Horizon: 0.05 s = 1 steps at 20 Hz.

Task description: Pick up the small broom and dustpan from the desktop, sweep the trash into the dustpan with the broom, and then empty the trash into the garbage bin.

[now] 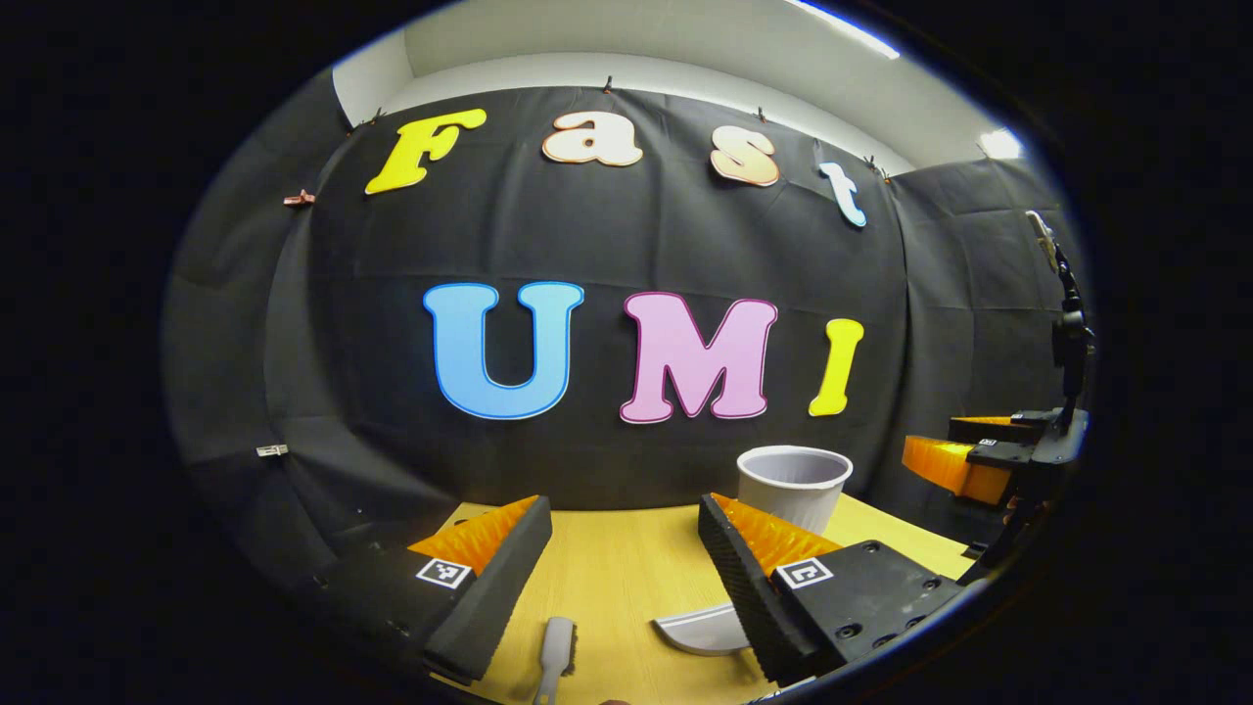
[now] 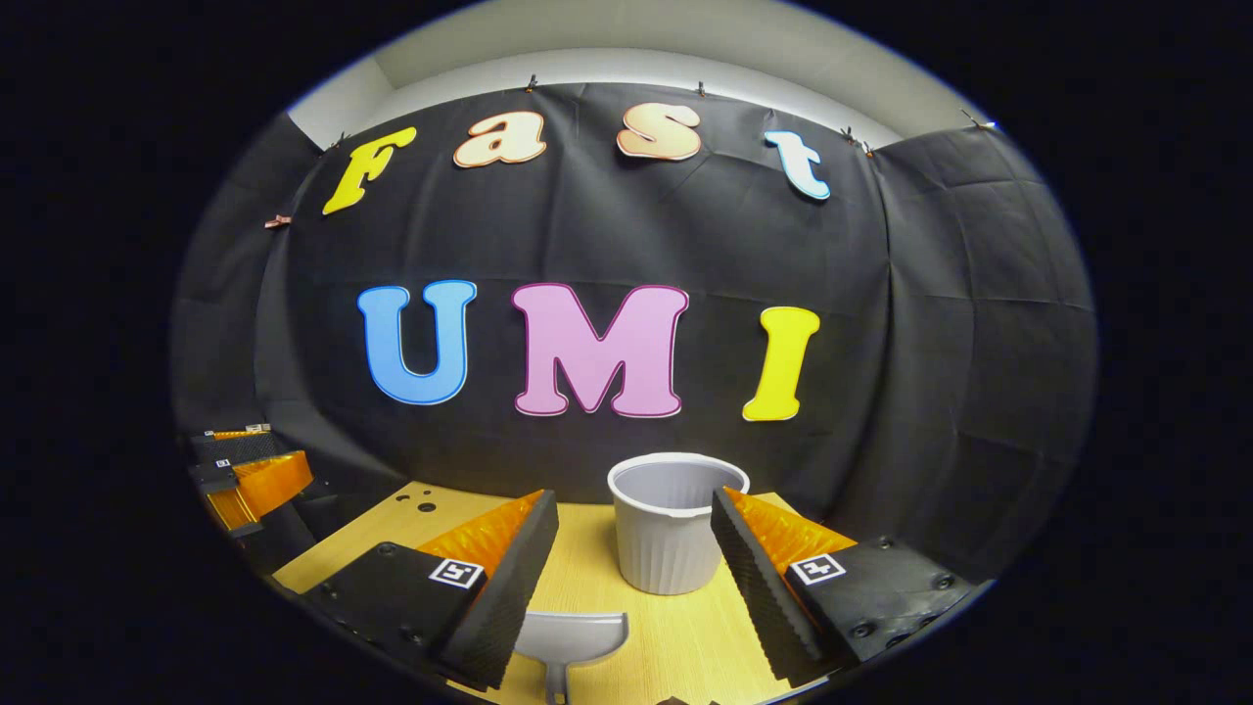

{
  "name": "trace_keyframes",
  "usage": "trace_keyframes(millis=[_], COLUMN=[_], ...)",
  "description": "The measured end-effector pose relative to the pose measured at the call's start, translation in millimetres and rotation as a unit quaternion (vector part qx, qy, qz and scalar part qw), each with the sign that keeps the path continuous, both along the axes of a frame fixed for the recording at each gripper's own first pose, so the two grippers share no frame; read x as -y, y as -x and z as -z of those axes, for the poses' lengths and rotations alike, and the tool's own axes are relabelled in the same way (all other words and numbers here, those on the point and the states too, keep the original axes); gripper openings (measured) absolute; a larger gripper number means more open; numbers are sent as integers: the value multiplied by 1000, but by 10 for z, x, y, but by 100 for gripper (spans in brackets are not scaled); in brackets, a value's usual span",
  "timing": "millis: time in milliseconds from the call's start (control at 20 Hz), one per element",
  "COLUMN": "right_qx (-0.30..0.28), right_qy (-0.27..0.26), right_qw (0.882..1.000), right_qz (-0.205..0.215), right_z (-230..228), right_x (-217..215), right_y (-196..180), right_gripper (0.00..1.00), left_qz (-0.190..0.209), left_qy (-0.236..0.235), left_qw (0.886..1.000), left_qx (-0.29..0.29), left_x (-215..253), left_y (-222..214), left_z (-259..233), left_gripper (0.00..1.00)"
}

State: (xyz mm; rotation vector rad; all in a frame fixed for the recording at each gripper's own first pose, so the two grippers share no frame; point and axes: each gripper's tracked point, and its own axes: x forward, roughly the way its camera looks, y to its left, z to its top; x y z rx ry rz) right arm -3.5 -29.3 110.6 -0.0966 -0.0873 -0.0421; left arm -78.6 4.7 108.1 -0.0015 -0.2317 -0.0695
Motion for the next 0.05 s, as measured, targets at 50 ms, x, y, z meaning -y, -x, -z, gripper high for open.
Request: trace_keyframes(millis=[50], right_qx=[-4], right_qy=[2], right_qw=[1000], right_qz=[-3], right_z=[21], right_x=[-18], right_y=[-16], right_gripper=[98], left_qz=[-4], left_qy=[4], left_qw=[1000], left_qx=[-3], left_x=[-26], left_y=[5], left_z=[26], left_gripper=[98])
